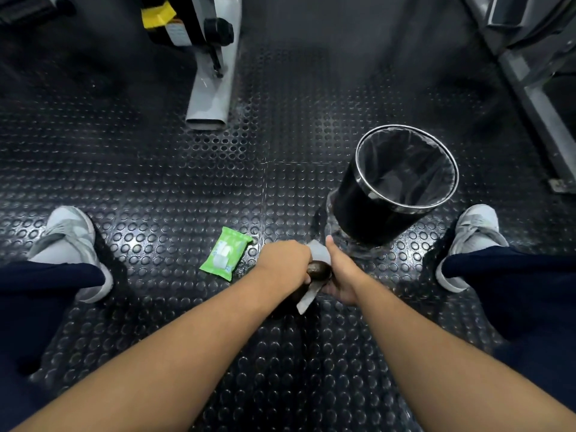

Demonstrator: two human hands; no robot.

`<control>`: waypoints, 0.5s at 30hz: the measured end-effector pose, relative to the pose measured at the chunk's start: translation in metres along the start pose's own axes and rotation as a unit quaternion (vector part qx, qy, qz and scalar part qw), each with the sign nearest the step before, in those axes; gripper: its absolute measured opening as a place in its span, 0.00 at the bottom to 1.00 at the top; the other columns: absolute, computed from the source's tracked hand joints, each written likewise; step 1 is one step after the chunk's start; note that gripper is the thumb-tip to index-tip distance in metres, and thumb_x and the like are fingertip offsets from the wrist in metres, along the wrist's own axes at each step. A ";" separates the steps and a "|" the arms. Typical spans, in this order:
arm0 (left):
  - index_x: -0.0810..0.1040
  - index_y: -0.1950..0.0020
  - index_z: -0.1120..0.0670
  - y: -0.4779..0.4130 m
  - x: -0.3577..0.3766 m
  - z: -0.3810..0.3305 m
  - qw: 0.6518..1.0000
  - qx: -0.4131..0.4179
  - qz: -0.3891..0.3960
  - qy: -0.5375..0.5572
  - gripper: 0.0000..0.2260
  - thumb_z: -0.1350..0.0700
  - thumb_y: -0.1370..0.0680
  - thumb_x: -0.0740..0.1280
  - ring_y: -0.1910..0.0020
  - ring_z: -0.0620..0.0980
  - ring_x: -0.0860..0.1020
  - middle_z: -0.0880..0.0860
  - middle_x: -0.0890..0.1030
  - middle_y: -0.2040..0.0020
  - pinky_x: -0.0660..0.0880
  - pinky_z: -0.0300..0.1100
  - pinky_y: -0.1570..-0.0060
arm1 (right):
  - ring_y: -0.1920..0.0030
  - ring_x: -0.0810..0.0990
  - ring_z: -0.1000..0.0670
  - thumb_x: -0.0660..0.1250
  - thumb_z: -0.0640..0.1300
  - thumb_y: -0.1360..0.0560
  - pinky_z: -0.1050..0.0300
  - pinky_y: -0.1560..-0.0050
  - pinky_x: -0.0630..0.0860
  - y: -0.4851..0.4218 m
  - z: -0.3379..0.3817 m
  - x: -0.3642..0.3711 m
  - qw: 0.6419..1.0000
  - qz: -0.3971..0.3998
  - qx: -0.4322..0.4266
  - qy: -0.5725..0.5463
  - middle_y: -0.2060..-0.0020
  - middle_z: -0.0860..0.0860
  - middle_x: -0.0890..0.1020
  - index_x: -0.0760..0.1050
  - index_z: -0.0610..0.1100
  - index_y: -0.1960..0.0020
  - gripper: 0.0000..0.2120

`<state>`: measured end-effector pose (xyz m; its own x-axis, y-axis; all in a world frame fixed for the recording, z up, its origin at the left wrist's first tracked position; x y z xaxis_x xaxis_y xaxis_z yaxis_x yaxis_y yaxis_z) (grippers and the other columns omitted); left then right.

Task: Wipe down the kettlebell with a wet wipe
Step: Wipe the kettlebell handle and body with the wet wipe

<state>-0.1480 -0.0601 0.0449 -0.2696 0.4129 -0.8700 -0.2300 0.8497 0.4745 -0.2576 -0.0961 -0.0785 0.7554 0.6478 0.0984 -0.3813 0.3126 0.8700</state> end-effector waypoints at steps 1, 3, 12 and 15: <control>0.82 0.42 0.49 0.000 0.000 0.000 1.000 0.001 -0.004 -0.003 0.13 0.44 0.23 0.73 0.46 0.56 0.82 0.52 0.83 0.48 0.68 0.45 0.57 | 0.62 0.84 0.47 0.50 0.73 0.20 0.54 0.61 0.80 0.000 0.002 0.002 1.000 0.011 0.000 -0.003 0.60 0.44 0.85 0.81 0.39 0.35 0.41; 0.82 0.41 0.48 0.001 -0.002 -0.001 1.000 0.005 -0.009 -0.013 0.13 0.45 0.22 0.72 0.45 0.56 0.81 0.52 0.83 0.47 0.68 0.45 0.57 | 0.64 0.85 0.46 0.50 0.73 0.20 0.55 0.63 0.82 0.005 0.017 0.003 0.999 0.010 0.015 0.033 0.59 0.43 0.86 0.78 0.37 0.33 0.43; 0.82 0.39 0.48 0.002 -0.002 0.001 1.000 -0.004 -0.023 -0.005 0.12 0.47 0.21 0.71 0.46 0.54 0.81 0.51 0.83 0.45 0.68 0.44 0.56 | 0.40 0.83 0.39 0.47 0.89 0.43 0.42 0.36 0.78 0.000 0.041 0.006 0.942 -0.054 -0.036 0.330 0.41 0.40 0.84 0.82 0.44 0.43 0.57; 0.82 0.37 0.47 0.002 -0.001 0.000 1.000 0.004 -0.024 -0.007 0.14 0.44 0.21 0.71 0.42 0.55 0.81 0.52 0.82 0.43 0.68 0.43 0.55 | 0.42 0.83 0.44 0.52 0.89 0.42 0.45 0.43 0.79 -0.019 0.013 -0.011 0.971 -0.057 -0.050 0.228 0.42 0.44 0.85 0.83 0.48 0.37 0.55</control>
<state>-0.1485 -0.0590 0.0470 -0.2458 0.3750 -0.8938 -0.2355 0.8714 0.4304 -0.2518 -0.1184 -0.0899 0.4907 0.8376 -0.2400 -0.3750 0.4516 0.8096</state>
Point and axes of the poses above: each hand's wrist, its own y-axis away from the middle knuckle, its own x-axis out of the palm, z = x × y, the point moved 10 cm from there along -y, towards the middle knuckle
